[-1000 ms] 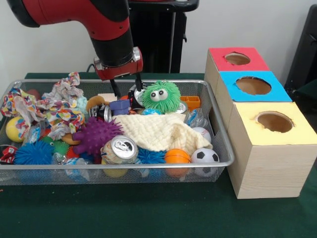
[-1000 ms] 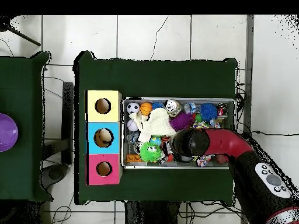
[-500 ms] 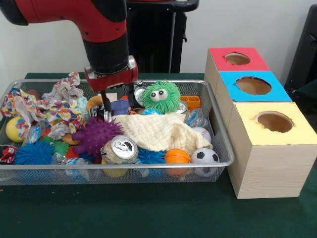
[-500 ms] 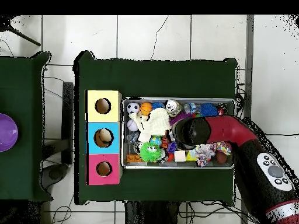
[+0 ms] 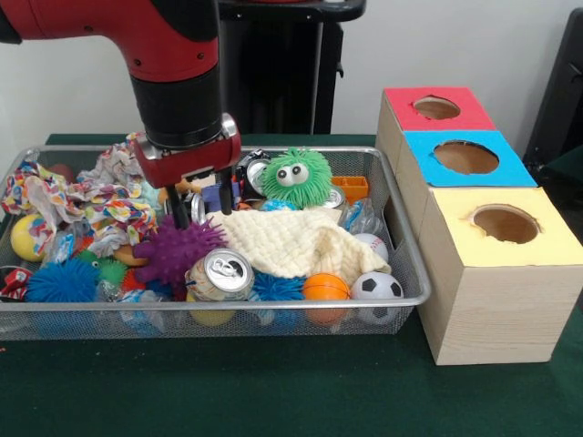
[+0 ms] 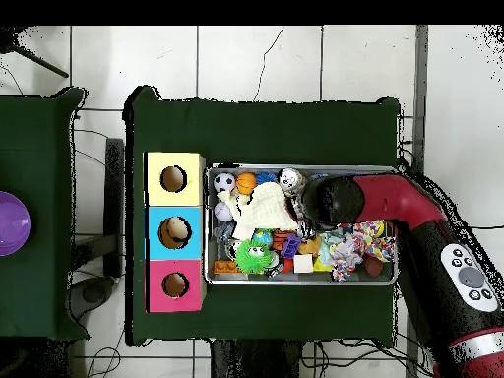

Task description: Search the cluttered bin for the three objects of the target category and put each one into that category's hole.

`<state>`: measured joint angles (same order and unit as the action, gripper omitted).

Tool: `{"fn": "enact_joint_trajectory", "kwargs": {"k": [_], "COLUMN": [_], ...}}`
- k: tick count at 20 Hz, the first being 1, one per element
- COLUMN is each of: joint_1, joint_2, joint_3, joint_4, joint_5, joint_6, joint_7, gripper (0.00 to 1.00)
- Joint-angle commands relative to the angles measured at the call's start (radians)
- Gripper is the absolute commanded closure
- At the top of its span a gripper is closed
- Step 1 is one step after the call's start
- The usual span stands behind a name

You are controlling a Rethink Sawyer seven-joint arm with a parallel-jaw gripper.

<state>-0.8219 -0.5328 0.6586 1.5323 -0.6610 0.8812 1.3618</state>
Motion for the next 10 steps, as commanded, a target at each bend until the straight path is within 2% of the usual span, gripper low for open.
{"fn": "enact_joint_trajectory", "kwargs": {"k": [1, 10], "joint_1": [0.020, 0.066], "joint_2": [0.043, -0.001], "joint_3": [0.038, 0.045], "joint_4": [-0.092, -0.122], "joint_5": [-0.056, -0.047], "joint_6": [0.128, 0.205], "joint_7": [-0.343, -0.381], "gripper": [0.00, 0.00]}}
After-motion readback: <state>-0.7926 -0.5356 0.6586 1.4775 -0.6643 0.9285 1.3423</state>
